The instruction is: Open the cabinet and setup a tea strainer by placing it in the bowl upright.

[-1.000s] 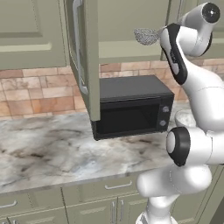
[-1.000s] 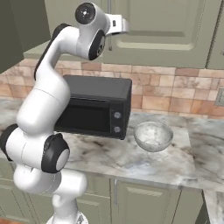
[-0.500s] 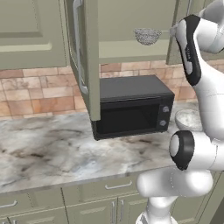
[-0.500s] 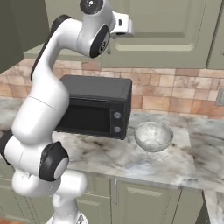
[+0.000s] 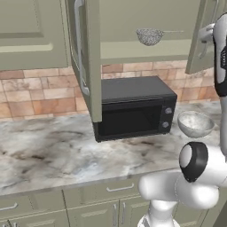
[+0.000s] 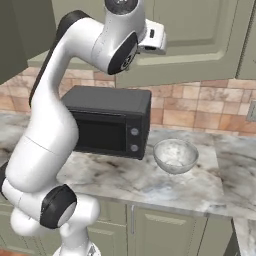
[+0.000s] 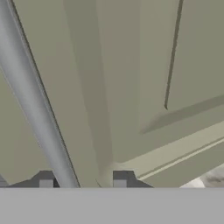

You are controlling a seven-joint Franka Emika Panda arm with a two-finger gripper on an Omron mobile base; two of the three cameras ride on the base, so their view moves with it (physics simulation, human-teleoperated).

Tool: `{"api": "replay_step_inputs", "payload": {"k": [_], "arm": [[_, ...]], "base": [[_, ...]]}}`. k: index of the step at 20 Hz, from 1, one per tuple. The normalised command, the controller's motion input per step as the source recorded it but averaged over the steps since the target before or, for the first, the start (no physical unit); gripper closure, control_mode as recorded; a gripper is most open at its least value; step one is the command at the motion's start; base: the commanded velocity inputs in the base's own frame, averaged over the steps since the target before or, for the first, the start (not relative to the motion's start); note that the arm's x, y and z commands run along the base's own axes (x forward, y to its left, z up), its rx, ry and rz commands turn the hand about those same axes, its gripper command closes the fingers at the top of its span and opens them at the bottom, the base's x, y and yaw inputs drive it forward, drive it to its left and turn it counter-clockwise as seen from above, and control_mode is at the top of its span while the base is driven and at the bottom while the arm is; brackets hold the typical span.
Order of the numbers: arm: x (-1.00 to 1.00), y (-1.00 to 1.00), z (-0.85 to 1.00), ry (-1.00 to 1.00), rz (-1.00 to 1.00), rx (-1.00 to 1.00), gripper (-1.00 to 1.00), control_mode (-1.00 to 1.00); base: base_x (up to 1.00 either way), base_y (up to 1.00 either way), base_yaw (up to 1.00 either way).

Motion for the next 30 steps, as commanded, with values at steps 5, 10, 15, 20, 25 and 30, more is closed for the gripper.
{"api": "replay_step_inputs", "payload": {"k": [5,10,15,20,25,30], "arm": [[-1.0,-0.96,-0.18,0.0,0.0,0.17,1.0,-1.0],[-1.0,-0.94,-0.09,-0.01,0.0,0.15,1.0,-1.0],[-1.0,-0.43,0.0,0.0,-0.02,0.03,1.0,-1.0],[-0.88,0.02,0.0,0.0,-0.07,0.0,1.0,-1.0],[-0.77,0.46,0.0,0.0,-0.11,-0.08,-1.0,-1.0],[-0.48,1.0,0.0,0.0,-0.25,-0.17,-1.0,-1.0]], "base": [[0.0,0.0,0.0],[0.0,0.0,0.0],[0.0,0.0,0.0],[0.0,0.0,0.0],[0.0,0.0,0.0],[0.0,0.0,0.0]]}}
